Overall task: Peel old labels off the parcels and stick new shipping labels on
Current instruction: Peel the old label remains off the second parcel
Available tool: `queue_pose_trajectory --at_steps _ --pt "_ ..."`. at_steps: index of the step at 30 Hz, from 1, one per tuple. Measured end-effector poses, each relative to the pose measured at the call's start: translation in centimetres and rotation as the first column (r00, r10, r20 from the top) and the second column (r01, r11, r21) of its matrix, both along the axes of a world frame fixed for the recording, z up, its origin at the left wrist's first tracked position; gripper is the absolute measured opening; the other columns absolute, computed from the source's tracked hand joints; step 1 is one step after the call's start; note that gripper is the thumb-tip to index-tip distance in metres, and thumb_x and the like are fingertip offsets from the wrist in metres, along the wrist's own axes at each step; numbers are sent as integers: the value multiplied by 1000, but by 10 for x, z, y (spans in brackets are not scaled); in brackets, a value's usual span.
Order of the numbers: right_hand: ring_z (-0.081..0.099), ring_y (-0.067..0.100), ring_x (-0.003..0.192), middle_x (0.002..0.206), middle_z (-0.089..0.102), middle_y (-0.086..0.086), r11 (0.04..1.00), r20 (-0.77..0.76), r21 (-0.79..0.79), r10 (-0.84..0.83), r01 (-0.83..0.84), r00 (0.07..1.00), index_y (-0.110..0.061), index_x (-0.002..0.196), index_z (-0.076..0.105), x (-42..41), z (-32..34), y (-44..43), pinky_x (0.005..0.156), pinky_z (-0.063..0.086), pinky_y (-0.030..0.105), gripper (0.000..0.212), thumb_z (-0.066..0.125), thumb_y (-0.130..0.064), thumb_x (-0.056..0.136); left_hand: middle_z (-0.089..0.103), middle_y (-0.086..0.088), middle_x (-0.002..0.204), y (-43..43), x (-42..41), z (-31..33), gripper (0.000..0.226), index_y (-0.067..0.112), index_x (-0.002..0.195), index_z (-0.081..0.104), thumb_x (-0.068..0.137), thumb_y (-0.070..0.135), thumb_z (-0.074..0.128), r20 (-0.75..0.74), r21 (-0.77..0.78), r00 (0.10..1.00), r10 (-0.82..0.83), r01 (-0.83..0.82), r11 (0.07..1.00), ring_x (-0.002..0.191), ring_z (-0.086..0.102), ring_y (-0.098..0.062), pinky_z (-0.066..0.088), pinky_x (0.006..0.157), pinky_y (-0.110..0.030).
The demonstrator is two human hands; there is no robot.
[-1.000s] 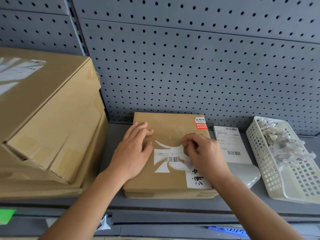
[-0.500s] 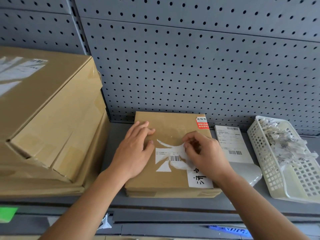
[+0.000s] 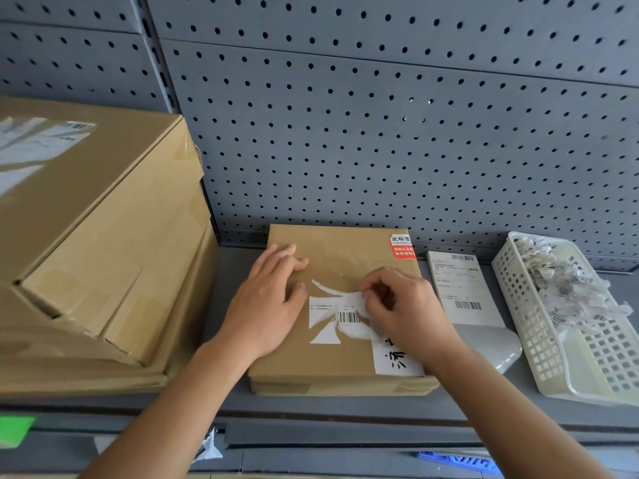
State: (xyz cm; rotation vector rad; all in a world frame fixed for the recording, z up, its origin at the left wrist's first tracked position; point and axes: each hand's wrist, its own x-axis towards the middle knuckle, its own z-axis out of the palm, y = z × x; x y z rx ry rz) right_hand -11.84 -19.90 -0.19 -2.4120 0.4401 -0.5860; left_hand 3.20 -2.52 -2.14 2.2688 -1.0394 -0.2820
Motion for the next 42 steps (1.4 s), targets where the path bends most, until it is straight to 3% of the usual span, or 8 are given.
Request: queue_pose_trajectory --at_steps 10,15,23,29,34,37,39,42 --pt "54 10 72 84 56 -12 981 -80 -9 192 -193 978 -24 93 64 14 3 31 65 48 25 15 72 -29 81 17 26 162 0 0 1 38 36 142 44 105 33 41 -10 19 1000 3 -3 1000 149 -7 9 21 118 -33" --pt "53 6 74 79 55 -11 980 -170 -74 168 -182 971 -27 84 59 22 3 45 61 42 15 19 74 -37 78 16 26 162 0 -1 3 38 35 143 44 105 32 41 -20 16 1000 4 -4 1000 149 -7 10 22 117 -34" --pt "57 10 66 67 58 -10 992 -277 58 123 -112 953 -22 71 61 30 6 45 63 50 27 15 74 -24 78 17 25 163 0 -1 3 38 34 142 45 105 32 41 -13 17 1000 2 -2 1000 149 -7 9 24 116 -36" --pt "55 10 66 66 57 -9 990 -223 101 124 -103 967 -19 71 60 28 5 45 61 47 22 17 75 -22 80 16 26 163 1 -1 2 38 34 143 45 105 32 39 -11 17 1000 1 -1 1000 148 -8 10 23 112 -30" --pt "55 14 65 67 57 -7 996 -162 33 83 -79 983 -17 71 59 27 1 47 62 49 31 15 71 -17 80 16 25 163 0 0 2 39 34 144 44 105 32 39 -11 21 1000 -2 3 1000 149 -9 9 22 113 -30" --pt "55 13 67 69 58 -7 992 -136 91 104 -92 985 -17 75 62 25 2 44 62 47 24 12 73 -16 80 16 26 163 0 0 2 38 34 143 44 105 32 39 -14 19 1000 -3 4 1000 149 -8 9 23 114 -31" --pt "55 10 69 74 57 -10 983 -139 48 182 -177 973 -19 80 65 23 3 45 64 47 19 11 76 -19 78 17 25 163 1 -1 3 39 33 143 45 105 32 39 -15 16 1000 -3 3 1000 149 -8 9 23 116 -33" --pt "57 8 70 82 58 -9 967 -153 -115 210 -228 966 -19 83 69 21 1 49 63 50 22 6 74 -16 80 17 25 163 1 -1 2 39 33 143 45 105 32 40 -12 9 1000 -1 2 1000 149 -8 9 24 117 -35"
